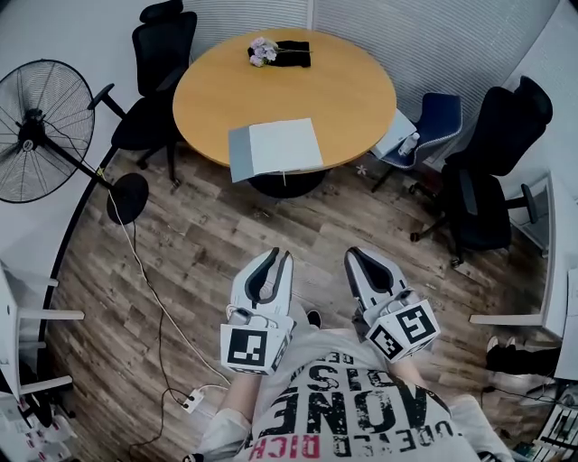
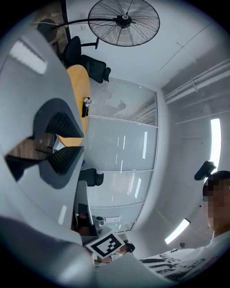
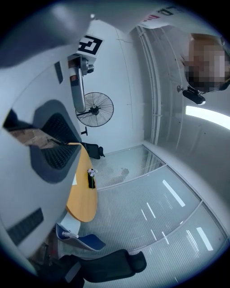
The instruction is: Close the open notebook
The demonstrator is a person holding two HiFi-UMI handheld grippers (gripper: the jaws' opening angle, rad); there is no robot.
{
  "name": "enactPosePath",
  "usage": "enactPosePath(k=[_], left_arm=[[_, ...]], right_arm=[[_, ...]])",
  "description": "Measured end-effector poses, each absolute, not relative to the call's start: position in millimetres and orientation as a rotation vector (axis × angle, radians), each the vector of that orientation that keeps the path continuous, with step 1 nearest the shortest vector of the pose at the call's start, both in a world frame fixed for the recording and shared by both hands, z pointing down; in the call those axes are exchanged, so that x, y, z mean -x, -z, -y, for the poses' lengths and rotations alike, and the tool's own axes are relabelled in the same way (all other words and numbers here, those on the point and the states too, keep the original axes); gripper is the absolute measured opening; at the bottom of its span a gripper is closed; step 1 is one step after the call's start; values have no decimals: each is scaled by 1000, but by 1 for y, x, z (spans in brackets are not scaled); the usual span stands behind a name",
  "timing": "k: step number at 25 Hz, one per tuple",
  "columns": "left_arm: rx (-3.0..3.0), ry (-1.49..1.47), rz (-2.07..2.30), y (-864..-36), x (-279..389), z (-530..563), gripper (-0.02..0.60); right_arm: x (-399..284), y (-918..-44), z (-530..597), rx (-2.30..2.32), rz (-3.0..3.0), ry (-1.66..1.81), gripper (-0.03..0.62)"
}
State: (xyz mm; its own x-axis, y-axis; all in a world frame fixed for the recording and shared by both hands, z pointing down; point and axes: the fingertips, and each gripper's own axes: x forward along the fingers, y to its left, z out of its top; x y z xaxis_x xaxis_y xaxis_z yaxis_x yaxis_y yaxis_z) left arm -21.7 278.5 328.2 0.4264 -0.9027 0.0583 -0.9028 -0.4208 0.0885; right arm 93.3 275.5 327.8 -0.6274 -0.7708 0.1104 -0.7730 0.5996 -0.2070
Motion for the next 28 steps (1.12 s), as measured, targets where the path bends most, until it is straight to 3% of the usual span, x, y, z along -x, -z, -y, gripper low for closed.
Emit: enactPosePath(k=[28], left_arm=[[-2644,20,1474,-318,104,-131,69]], right_arm=[[-14,-323,-149,-1549,2700,-395,20]])
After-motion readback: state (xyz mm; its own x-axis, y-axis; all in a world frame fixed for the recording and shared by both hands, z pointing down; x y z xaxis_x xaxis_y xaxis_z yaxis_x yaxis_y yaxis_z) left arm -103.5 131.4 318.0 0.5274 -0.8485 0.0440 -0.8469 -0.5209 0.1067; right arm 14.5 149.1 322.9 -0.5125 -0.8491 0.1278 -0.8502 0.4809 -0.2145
